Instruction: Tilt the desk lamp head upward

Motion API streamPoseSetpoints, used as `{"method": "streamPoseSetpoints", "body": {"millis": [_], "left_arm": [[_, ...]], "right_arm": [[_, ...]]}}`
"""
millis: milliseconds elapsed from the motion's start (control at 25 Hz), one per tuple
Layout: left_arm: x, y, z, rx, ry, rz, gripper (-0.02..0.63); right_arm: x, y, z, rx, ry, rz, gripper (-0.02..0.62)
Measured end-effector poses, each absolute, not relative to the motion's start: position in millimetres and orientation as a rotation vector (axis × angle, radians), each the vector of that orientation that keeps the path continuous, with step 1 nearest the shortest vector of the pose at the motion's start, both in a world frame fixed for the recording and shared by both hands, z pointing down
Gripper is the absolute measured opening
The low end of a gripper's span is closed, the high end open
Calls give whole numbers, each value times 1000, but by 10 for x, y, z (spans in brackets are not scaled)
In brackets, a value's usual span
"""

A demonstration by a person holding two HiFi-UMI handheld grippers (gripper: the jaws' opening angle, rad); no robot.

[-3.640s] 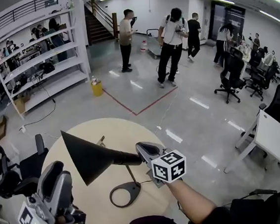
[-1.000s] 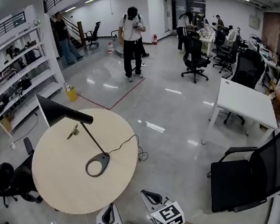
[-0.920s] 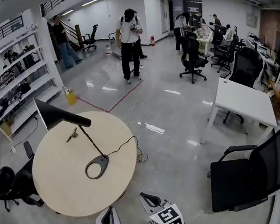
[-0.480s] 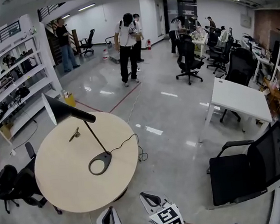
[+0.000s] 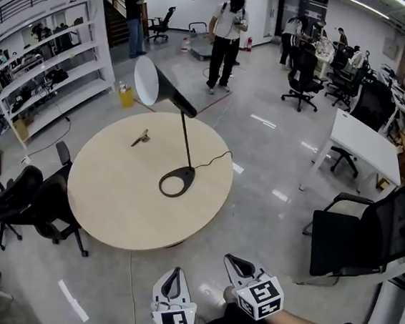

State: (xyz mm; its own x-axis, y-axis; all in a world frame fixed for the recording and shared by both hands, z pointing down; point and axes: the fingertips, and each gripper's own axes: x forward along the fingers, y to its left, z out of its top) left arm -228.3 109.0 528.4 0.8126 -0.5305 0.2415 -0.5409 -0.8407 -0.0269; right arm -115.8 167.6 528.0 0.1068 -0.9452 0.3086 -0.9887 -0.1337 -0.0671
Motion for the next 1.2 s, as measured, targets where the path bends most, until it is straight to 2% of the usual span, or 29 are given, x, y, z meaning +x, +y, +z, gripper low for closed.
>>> {"method": "streamPoseSetpoints", "body": {"millis": [240,440,920,1200], "left_arm": [[-2748,1111,5261,2935,-900,340,46],[-2873,1372,5234,2930,-927,347,46],[-2255,2618,5223,2935,-960,392,46],[-2256,3274,5268,2883,-1091,428,46]], "right_arm": [[-1620,1816,5271,2208,-1929,434,15],[-1786,2087,5269,2198,-1959,446,15],[-1183,3165,5290,2188,-2015,438,15],[-1039,3740,5362,2135,-2112,442,15]]}}
